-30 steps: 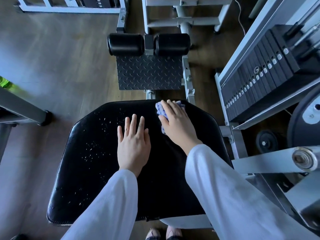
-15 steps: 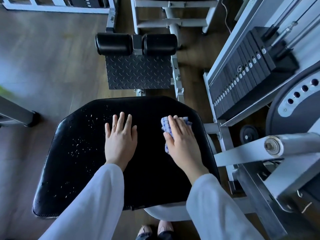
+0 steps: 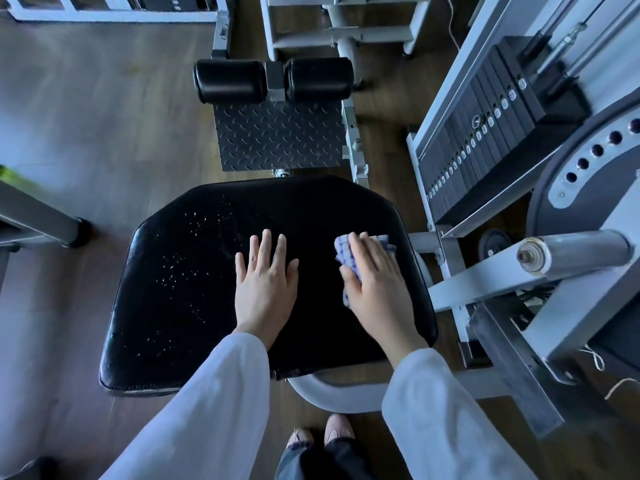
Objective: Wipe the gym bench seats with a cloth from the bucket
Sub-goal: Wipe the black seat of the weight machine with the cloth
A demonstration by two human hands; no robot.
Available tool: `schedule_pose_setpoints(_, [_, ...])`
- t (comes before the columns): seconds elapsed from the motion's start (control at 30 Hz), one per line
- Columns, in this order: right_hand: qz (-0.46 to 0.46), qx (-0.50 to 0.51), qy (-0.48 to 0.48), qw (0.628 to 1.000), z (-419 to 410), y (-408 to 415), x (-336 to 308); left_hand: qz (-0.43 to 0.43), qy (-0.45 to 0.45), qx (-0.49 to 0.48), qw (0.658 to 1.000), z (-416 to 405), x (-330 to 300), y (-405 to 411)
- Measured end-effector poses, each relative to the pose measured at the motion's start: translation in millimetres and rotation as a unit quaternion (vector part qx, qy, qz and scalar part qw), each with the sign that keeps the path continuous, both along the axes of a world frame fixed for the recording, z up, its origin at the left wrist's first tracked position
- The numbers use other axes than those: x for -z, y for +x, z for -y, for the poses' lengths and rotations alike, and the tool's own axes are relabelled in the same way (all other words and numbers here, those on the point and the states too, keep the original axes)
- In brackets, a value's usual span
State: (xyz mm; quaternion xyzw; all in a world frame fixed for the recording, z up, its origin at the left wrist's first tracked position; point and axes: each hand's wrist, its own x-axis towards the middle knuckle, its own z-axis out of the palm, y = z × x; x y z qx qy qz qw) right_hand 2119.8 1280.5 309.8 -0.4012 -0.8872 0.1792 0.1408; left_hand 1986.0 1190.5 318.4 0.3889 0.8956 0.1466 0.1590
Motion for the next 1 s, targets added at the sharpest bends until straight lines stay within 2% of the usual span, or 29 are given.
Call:
schedule_pose_setpoints(0.13, [0.007,0.108,-0.006,0.994,-9,-5,0,-0.013,0.0,0.004,1.0,2,4,1])
schedule_pose_setpoints(0.33, [-0.001,0.063,0.041,0.997,25,13,-2,-0.024,0.003,0.005,1.0,2,5,2])
schedule_pose_setpoints(0.53, [-0.017,0.175,0.027,0.984,1,20,1,-0.028,0.016,-0.001,0.999,2,5,4])
schedule_pose_setpoints(0.63, [-0.004,0.153,0.036,0.988,14,10,0,-0.025,0.019,-0.002,1.0,2,5,4])
schedule_pose_setpoints(0.8, [-0.024,0.023,0.035,0.999,68,16,-3,-0.024,0.022,-0.003,0.999,2,6,3])
schedule_pose_setpoints(0.87, [-0.035,0.03,0.021,0.999,65,28,-5,-0.019,0.025,-0.003,0.999,2,6,3])
schedule_pose_setpoints(1.0, [-0.044,0.139,0.006,0.989,26,48,-4,-0.02,0.023,0.003,1.0,4,6,2])
